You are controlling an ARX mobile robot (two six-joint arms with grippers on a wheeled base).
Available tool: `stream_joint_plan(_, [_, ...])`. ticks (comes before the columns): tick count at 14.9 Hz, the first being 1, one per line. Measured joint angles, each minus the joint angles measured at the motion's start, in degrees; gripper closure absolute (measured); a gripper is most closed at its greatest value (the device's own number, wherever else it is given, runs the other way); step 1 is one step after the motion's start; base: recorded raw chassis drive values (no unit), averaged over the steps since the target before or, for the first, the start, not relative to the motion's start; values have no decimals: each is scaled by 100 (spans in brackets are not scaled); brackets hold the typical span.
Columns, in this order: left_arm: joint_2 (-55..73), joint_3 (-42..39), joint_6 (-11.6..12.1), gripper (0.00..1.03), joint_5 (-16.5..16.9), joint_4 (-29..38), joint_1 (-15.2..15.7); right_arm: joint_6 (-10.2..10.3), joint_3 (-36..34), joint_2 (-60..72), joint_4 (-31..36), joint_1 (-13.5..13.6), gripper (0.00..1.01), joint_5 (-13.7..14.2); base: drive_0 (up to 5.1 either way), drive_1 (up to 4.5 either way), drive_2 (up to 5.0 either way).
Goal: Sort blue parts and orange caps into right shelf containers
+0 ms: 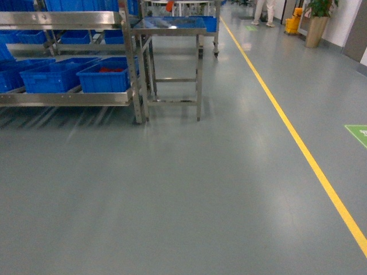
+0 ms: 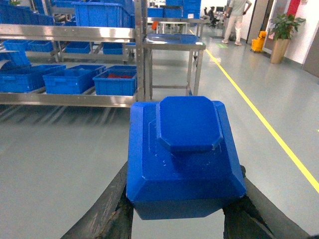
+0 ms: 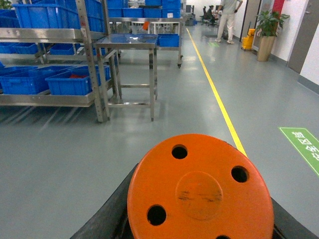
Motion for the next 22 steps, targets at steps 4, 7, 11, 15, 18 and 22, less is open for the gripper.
stream_joint_plan(4, [0,0,0,62,7,4,0,0,0,0,0,0,57,0,-2,429,-434])
stream_joint_plan(7, [0,0,0,62,4,7,0,0,0,0,4,0,57,0,-2,429,-434])
stream_joint_plan(11, [0,0,0,62,4,11,0,0,0,0,0,0,57,0,-2,430,-434])
stream_joint_plan(15, [0,0,0,62,0,-7,0,0,0,0,0,0,57,0,-4,428,-436])
stream_joint_plan(18, [0,0,0,62,4,-7,0,0,0,0,0,0,57,0,-2,430,-433])
stream_joint_plan(22, [0,0,0,62,4,2,0,0,0,0,9,0,57,0,-1,431,-432])
